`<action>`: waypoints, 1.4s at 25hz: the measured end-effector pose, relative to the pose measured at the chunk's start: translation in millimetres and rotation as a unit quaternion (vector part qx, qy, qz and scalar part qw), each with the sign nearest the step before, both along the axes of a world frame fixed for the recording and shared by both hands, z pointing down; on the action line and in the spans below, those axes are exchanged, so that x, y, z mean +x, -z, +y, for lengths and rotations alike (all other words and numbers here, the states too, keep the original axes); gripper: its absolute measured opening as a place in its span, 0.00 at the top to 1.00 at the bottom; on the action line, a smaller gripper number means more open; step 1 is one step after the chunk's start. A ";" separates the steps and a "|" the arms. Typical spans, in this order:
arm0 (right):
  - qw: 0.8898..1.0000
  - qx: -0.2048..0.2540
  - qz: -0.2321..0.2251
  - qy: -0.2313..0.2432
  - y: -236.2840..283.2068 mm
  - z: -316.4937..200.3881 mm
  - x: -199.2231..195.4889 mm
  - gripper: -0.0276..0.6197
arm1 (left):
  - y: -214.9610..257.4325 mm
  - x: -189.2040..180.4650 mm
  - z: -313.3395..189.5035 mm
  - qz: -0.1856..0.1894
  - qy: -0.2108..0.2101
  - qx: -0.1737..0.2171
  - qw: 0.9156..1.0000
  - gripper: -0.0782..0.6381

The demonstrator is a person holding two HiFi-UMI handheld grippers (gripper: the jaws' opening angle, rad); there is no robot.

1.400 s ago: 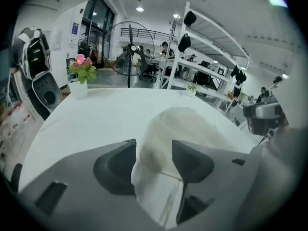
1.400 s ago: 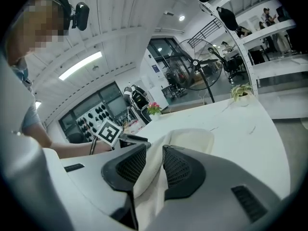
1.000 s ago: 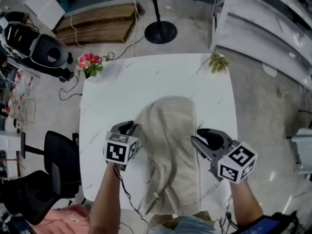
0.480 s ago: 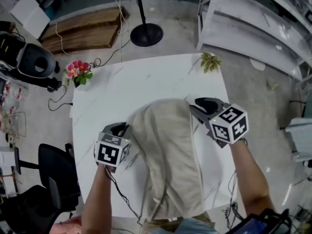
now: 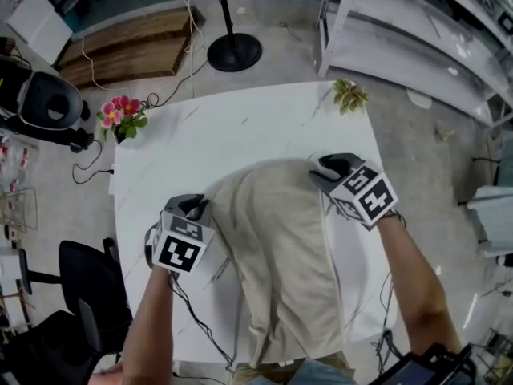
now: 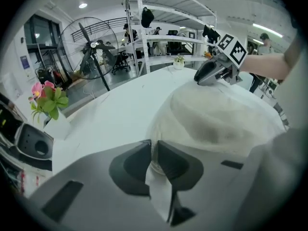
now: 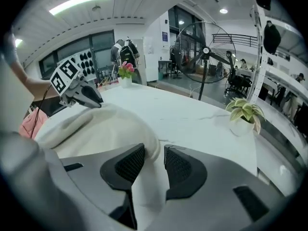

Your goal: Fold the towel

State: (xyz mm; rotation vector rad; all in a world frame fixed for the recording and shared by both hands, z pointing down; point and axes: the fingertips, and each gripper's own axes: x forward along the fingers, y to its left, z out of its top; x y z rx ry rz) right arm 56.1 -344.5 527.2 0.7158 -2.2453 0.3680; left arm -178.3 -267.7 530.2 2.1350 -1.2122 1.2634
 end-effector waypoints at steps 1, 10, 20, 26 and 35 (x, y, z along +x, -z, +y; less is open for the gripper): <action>1.000 -0.002 -0.007 -0.003 0.3 -0.9 -0.7 0.73 | -1.0 -4.0 -3.6 -0.009 -0.006 0.003 1.000 0.82; 0.999 0.007 0.014 0.036 1.3 -1.8 -11.8 0.78 | -2.1 -30.2 -26.1 -0.082 -0.041 0.016 0.996 0.83; 0.997 0.041 0.051 0.038 3.3 -27.7 -20.7 0.88 | -0.6 -49.4 -64.2 -0.143 -0.062 0.026 0.987 0.83; 0.997 0.055 0.056 0.026 4.0 -61.9 -24.3 0.89 | 1.1 -54.4 -97.3 -0.193 -0.079 0.059 0.976 0.83; 0.995 0.074 0.064 0.017 4.3 -126.4 -27.5 0.89 | 1.2 -58.6 -160.2 -0.207 -0.091 0.077 0.971 0.83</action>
